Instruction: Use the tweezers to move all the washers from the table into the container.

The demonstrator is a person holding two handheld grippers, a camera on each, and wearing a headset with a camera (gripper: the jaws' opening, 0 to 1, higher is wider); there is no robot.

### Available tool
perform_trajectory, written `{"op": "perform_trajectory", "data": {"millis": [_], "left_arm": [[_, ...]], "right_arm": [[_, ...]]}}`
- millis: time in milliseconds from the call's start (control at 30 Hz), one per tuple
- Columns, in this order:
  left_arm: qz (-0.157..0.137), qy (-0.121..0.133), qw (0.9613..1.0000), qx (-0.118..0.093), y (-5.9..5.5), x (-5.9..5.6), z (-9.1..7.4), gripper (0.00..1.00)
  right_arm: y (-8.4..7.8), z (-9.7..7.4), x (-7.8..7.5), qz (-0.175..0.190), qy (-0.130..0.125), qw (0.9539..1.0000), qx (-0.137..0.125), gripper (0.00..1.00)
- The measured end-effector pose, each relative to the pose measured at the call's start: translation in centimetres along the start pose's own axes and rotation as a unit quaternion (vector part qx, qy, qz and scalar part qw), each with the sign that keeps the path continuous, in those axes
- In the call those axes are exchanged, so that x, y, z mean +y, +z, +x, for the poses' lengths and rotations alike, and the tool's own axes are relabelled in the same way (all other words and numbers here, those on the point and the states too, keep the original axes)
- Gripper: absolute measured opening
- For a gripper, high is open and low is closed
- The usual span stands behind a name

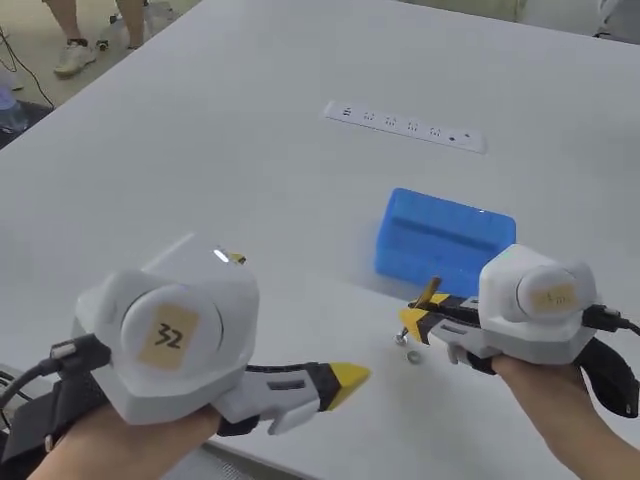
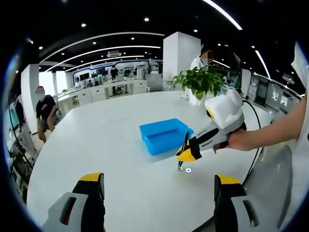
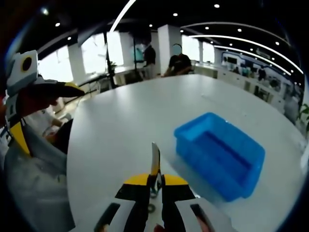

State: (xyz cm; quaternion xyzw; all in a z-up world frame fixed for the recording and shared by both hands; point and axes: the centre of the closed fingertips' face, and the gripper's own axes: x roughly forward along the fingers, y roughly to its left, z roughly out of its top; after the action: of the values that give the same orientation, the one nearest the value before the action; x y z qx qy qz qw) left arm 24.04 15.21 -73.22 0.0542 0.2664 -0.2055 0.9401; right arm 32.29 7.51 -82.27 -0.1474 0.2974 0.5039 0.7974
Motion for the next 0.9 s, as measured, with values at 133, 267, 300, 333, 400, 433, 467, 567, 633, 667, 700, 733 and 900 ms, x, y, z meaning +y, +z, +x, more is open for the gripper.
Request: {"op": "perform_trajectory", "data": {"millis": [133, 267, 300, 333, 400, 433, 467, 567, 633, 667, 700, 733, 900], "left_arm": [[0.002, 0.001, 1.0000, 0.001, 0.00, 0.05, 0.08, 0.96], [0.001, -0.001, 1.0000, 0.000, 0.04, -0.05, 0.15, 0.96], [0.002, -0.001, 1.0000, 0.000, 0.01, -0.06, 0.17, 0.96], [0.002, -0.001, 1.0000, 0.000, -0.01, -0.07, 0.18, 0.96], [0.001, -0.001, 1.0000, 0.000, -0.10, -0.09, 0.25, 0.97], [0.001, -0.003, 1.0000, 0.002, -0.19, -0.14, 0.28, 0.97], [0.001, -0.003, 1.0000, 0.003, -0.23, -0.17, 0.30, 0.97], [0.004, -0.003, 1.0000, 0.007, -0.31, -0.11, 0.34, 0.97], [0.006, -0.002, 1.0000, 0.008, -0.27, 0.03, 0.33, 0.97], [0.006, -0.002, 1.0000, 0.006, -0.17, 0.05, 0.29, 0.97], [0.006, -0.002, 1.0000, 0.006, -0.13, 0.08, 0.27, 0.97], [0.007, -0.002, 1.0000, 0.007, -0.12, 0.11, 0.23, 0.97], [0.012, 0.000, 0.9999, 0.011, -0.19, 0.21, 0.08, 0.97]], "right_arm": [[0.01, 0.10, -0.03, 0.002, 0.000, 1.0000, -0.003, 0.05], [0.09, 0.18, 0.24, -0.002, -0.005, 0.9999, -0.013, 0.04], [0.07, 0.23, 0.23, -0.005, -0.007, 0.9998, -0.016, 0.04], [0.09, 0.27, 0.27, -0.009, -0.009, 0.9998, -0.018, 0.04], [0.08, 0.33, 0.32, -0.020, -0.013, 0.9996, -0.017, 0.04], [0.09, 0.35, 0.34, -0.023, -0.015, 0.9995, -0.017, 0.04], [0.12, 0.36, 0.28, -0.023, -0.015, 0.9995, -0.018, 0.04], [0.15, 0.38, 0.01, -0.016, -0.014, 0.9996, -0.017, 0.03], [0.16, 0.31, -0.04, -0.010, -0.013, 0.9997, -0.016, 0.03], [0.17, 0.28, -0.09, -0.005, -0.013, 0.9998, -0.015, 0.04], [0.15, 0.22, -0.16, 0.006, -0.013, 0.9998, -0.013, 0.04], [0.14, 0.20, -0.21, 0.012, -0.013, 0.9998, -0.012, 0.04], [0.36, -0.20, -0.37, 0.038, -0.009, 0.9991, -0.016, 0.04]]}}
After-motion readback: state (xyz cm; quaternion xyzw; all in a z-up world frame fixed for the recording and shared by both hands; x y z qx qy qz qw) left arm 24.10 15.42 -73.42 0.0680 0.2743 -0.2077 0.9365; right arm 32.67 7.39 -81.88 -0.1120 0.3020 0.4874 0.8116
